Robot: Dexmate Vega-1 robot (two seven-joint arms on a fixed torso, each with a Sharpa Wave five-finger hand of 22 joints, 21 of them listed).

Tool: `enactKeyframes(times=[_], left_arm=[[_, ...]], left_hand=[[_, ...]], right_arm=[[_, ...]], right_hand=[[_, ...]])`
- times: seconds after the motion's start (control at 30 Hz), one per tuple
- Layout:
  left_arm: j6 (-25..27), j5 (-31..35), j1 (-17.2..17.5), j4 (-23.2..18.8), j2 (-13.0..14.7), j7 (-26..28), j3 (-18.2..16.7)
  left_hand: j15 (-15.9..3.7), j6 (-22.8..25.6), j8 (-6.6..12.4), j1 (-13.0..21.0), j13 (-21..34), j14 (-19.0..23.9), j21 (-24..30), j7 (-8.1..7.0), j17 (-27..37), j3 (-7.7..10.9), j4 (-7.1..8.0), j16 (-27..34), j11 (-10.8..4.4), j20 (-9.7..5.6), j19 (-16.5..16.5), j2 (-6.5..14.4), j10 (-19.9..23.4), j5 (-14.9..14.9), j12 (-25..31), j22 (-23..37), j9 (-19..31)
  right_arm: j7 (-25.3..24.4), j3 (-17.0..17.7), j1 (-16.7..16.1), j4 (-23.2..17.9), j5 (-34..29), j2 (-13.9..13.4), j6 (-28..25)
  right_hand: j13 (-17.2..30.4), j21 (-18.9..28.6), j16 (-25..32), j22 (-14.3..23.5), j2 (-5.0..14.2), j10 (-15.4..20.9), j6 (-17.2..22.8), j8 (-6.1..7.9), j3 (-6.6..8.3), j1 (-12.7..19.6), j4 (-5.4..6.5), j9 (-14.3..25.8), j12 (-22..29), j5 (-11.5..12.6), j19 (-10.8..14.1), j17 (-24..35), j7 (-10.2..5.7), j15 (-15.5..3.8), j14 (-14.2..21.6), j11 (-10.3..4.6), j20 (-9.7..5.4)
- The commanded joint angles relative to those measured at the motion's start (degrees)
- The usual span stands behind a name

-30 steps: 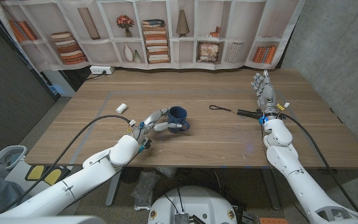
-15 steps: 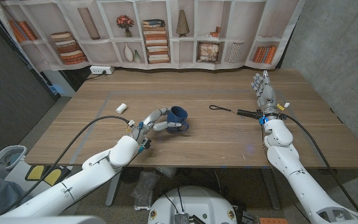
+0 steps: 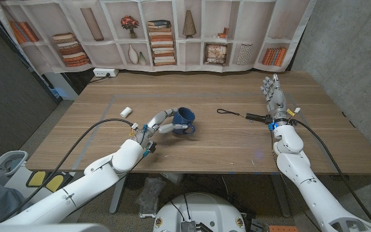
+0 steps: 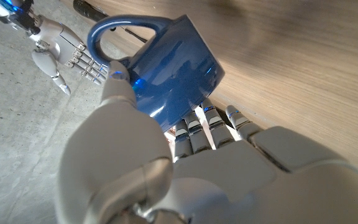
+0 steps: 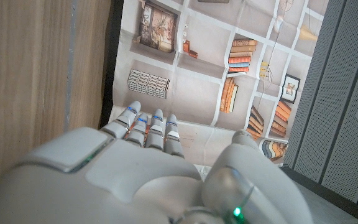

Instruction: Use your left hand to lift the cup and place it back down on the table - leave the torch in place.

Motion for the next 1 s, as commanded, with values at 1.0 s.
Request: enactKeyframes(times=[1.0], left_arm=[[-19.4, -2.1, 2.4, 9.6, -6.1, 5.1, -3.3]], left_hand=[[-4.78, 3.6, -1.68, 5.8, 0.1, -0.5, -0.8, -5.73, 0.2, 2.92, 2.97, -1.1, -2.48, 0.49, -0.6, 5.6, 1.1, -0.9, -1.6, 0.1, 0.3]], right_arm=[[-2.0, -1.0, -0.5, -0.8, -1.6, -1.0, 0.0]], right_hand=[[0.3, -0.6, -0.1, 0.2, 0.60, 0.1, -0.2, 0.03, -0.11, 0.2, -0.22, 0.2, 0.1, 0.0, 1.1, 0.2, -0.35, 0.25, 0.5, -0.12, -0.76]])
